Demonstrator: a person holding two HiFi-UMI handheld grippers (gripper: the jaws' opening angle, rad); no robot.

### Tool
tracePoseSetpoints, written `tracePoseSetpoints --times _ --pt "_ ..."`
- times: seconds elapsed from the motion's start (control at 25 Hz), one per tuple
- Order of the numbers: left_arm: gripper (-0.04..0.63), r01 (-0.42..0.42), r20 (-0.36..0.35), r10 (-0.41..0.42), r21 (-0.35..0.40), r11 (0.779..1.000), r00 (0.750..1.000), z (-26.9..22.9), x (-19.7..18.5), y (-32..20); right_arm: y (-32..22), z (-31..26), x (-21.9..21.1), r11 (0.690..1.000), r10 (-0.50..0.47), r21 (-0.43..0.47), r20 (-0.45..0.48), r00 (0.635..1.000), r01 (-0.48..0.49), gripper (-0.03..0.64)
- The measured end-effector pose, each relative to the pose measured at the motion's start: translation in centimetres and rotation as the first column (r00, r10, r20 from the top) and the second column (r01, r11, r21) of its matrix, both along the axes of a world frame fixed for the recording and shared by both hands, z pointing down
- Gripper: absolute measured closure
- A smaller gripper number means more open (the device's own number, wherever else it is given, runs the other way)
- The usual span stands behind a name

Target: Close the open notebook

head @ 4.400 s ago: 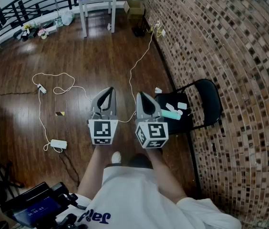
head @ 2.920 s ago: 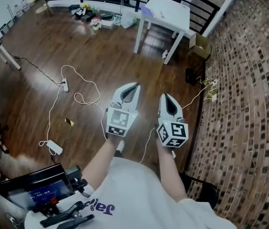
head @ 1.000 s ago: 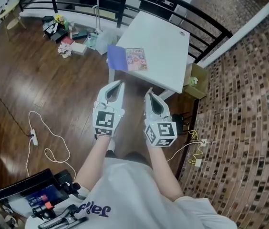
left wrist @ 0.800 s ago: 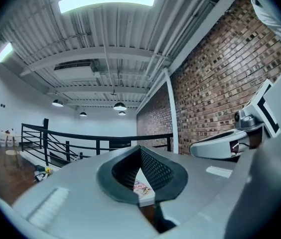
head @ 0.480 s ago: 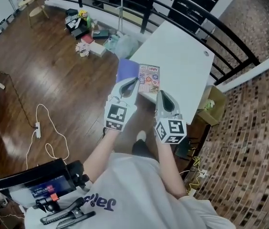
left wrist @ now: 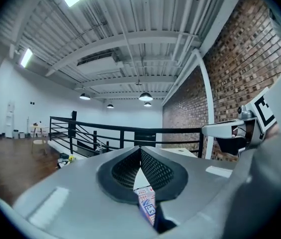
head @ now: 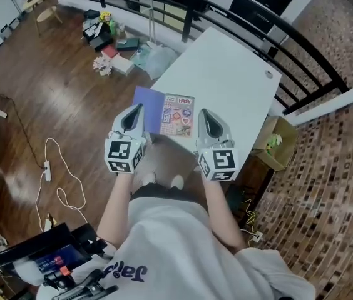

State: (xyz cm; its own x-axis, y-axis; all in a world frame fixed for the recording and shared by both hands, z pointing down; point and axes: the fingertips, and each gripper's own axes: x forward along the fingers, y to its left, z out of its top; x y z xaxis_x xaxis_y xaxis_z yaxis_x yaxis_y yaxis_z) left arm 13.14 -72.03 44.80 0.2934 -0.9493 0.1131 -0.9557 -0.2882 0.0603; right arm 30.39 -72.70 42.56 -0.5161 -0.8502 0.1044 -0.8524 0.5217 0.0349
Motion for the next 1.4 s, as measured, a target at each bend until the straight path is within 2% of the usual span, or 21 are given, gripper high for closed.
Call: tracePoseSetpoints --times 0.24,0.32,0.4,0.44,0.56,0.8,0.88,1.04,1.12,1.28,1.4 --pt "0.5 0.022 0.007 -0.021 -0.149 0.989 1.0 5.5 -3.9 -1.9 -1.1 1.9 -1.9 0.996 -0.053 -0.07 0.008 0.999 0.053 0.627" --pt "0.463 0.03 -0.002 -0.032 -0.218 0.976 0.999 8.2 -5.3 -1.8 -1.1 2.6 -2.1 0.995 -0.056 -0.088 0.003 0.998 0.056 0.627" --pt "0.391 0.033 -0.024 -0.041 -0.283 0.958 0.999 11.1 -6.3 -1.6 -1.4 3.7 -2.0 0.992 -0.047 -0.117 0.003 0.999 0.048 0.627" --pt "0.336 0.031 -0.039 -0.045 -0.312 0.95 0.998 12.5 -6.7 -1.6 -1.5 4.4 -1.9 0.99 -0.043 -0.132 0.002 0.999 0.043 0.627" --pt "0.273 0.008 -0.112 -0.057 -0.392 0.92 0.992 16.8 -7.5 -1.2 -1.5 5.8 -1.8 0.985 -0.034 -0.168 -0.013 0.999 0.032 0.627" --pt "0.295 -0.026 -0.266 -0.131 -0.517 0.855 0.955 24.3 -8.2 -0.4 -0.9 7.4 -2.0 0.974 -0.047 -0.225 -0.053 0.997 0.034 0.627" --pt "0.342 -0.047 -0.315 -0.146 -0.532 0.845 0.938 26.0 -8.0 -0.4 -0.9 7.8 -2.2 0.97 -0.054 -0.24 -0.042 0.998 0.042 0.627" --pt "0.456 -0.087 -0.393 -0.145 -0.516 0.852 0.908 27.0 -7.2 -0.4 -0.1 8.7 -2.8 0.965 -0.069 -0.255 -0.042 0.997 0.057 0.627" --pt "0.477 -0.088 -0.41 -0.147 -0.502 0.86 0.9 26.7 -7.1 -0.7 0.1 9.4 -3.1 0.962 -0.074 -0.266 -0.043 0.996 0.06 0.627" --pt "0.497 -0.109 -0.418 -0.11 -0.466 0.878 0.902 24.9 -6.0 -0.5 0.4 10.1 -2.5 0.959 -0.056 -0.281 -0.027 0.998 0.046 0.627" --pt "0.515 -0.166 -0.414 -0.029 -0.427 0.889 0.91 22.4 -4.1 -0.4 0.2 9.6 -2.0 0.963 -0.034 -0.269 -0.001 0.999 0.033 0.627"
